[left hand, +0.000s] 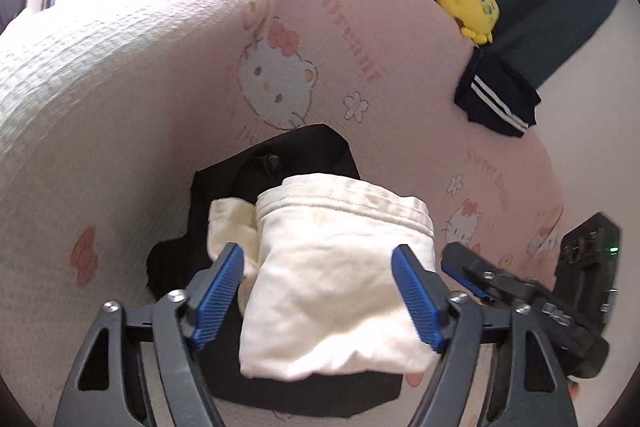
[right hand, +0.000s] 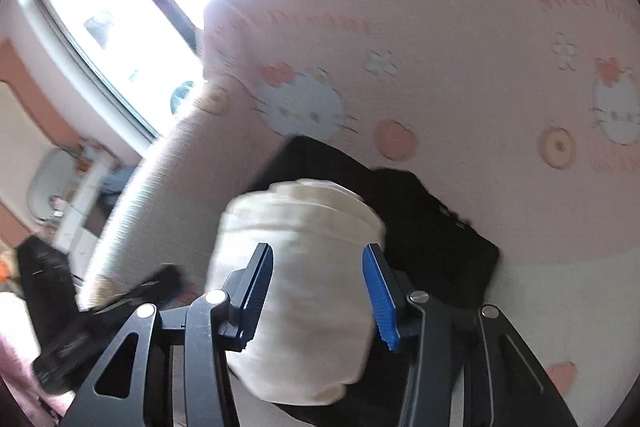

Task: Fold clothes
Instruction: 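Lower the cream bundle onto the black garment with both grippers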

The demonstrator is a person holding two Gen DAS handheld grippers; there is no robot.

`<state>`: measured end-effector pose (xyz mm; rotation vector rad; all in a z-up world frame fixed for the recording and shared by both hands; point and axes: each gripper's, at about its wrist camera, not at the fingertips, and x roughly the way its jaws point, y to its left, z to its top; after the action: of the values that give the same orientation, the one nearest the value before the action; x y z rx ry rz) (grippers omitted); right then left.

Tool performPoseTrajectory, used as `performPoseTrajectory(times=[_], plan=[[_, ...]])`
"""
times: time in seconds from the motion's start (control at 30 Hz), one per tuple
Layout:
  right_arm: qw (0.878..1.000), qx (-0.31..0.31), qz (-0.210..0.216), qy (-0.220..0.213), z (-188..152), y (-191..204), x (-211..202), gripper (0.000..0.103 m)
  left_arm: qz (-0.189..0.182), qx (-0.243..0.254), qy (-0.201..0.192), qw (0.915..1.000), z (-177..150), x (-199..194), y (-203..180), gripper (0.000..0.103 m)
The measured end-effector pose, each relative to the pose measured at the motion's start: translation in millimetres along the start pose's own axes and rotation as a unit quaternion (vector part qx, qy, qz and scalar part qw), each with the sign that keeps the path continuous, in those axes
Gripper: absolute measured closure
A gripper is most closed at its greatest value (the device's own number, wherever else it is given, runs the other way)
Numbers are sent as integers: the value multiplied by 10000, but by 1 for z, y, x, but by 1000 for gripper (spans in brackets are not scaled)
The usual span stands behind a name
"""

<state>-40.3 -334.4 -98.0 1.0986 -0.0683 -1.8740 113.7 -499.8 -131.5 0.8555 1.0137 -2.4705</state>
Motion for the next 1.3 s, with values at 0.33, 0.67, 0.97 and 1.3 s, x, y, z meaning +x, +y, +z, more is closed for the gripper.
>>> performPoseTrajectory(times=[0.33,0.67,0.97,1.3], plan=[[9921,-1146,-323,400,-2,21,32,56,253,122,138,9995,-8,38,2,49],[9895,-446,-694,1188,15,-15,70,49,574,68,882,9944,9,80,-6,49],[9937,-204,-320,1052,5,-39,65,41,715,367,792,9936,2,75,-24,38],[9957,-512,-569,513,-23,-22,2,31,143,-422,308,9985,-9,7,-25,35]])
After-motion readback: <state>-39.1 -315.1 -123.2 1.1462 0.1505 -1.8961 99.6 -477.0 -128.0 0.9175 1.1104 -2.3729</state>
